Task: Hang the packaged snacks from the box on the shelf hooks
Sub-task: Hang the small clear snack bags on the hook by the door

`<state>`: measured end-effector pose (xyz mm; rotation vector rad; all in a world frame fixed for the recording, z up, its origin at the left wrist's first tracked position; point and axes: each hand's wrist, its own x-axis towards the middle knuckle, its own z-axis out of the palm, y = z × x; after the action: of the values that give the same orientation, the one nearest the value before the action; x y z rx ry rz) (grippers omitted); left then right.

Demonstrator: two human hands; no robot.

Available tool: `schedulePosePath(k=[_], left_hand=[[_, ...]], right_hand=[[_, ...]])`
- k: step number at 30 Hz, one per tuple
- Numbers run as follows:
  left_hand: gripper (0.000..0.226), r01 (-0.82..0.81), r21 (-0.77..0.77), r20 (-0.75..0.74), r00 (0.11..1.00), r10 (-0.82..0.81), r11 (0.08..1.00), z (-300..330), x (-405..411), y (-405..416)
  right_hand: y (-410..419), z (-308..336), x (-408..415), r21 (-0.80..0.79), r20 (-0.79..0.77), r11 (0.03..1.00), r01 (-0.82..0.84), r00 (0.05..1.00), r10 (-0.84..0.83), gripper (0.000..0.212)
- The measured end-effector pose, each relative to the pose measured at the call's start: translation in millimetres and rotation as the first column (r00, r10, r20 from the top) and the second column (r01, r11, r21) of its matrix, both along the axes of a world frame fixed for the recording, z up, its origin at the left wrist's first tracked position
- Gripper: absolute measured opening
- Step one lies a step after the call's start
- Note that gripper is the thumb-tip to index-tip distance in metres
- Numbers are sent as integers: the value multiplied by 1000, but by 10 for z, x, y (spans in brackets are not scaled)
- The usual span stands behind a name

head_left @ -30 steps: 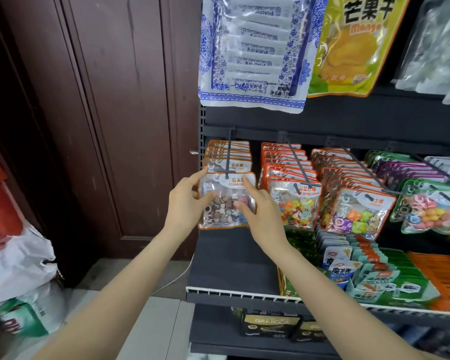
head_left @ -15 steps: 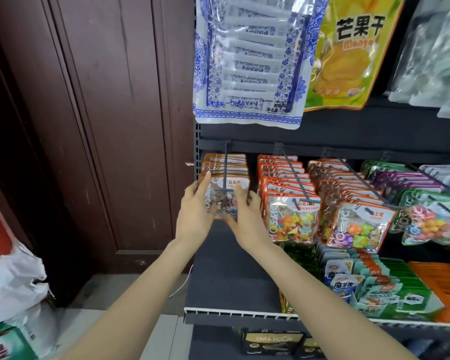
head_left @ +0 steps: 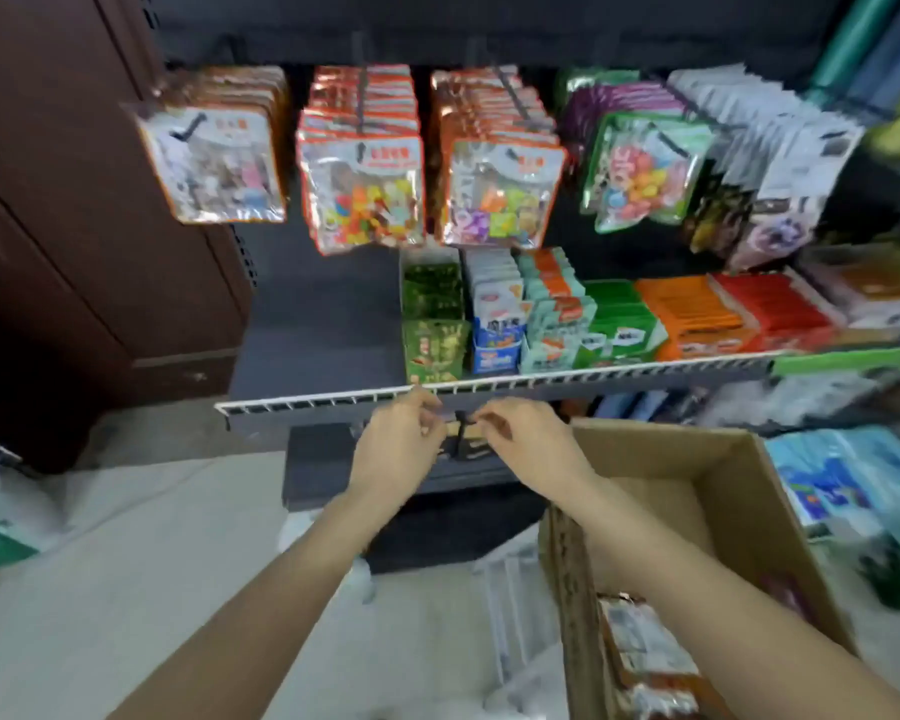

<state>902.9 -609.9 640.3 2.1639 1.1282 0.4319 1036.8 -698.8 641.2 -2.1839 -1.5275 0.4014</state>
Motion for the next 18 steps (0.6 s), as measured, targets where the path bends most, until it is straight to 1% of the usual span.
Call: schedulePosePath(k=[3, 6, 8, 10, 11, 13, 15, 17, 18], left_hand=[[20, 84, -115, 7, 996, -84, 990, -270, 457, -689], [22, 180, -192, -24, 982, -188, 965, -519, 897, -1319], [25, 208, -242, -98, 967, -237, 948, -703, 1138, -1660], [24, 249, -271, -245, 916, -317, 930, -892, 1306, -1916], [22, 283, -298, -337, 862, -378, 912, -967, 1360, -2019], [21, 347, -364, -498, 712, -495, 864, -1121, 1408, -2160], [26, 386, -437, -585, 564, -583, 812, -1284, 1398, -2249], [33, 418, -491, -634, 430, -643, 764, -1437, 1368, -2314], [39, 423, -508, -647, 387, -657, 750, -1493, 1354, -2338]], right_hand=[[-691, -448, 437, -131, 15, 989, 71, 997, -70, 19], [-1279, -913, 829, -316, 27, 944, 95, 995, -91, 20], [-1612, -1174, 1022, -456, -19, 885, 98, 993, -120, 24], [-1875, -1392, 1135, -550, -122, 834, 47, 983, -136, 32], [-1972, -1472, 1159, -583, -174, 813, 2, 976, -127, 42], [-2101, -1592, 1172, -643, -240, 758, -109, 969, -65, 68], [-2187, -1675, 1163, -691, -255, 694, -203, 966, 30, 89], [-2242, -1727, 1155, -722, -239, 646, -249, 965, 104, 94], [-2259, -1753, 1151, -729, -226, 635, -254, 966, 126, 94]])
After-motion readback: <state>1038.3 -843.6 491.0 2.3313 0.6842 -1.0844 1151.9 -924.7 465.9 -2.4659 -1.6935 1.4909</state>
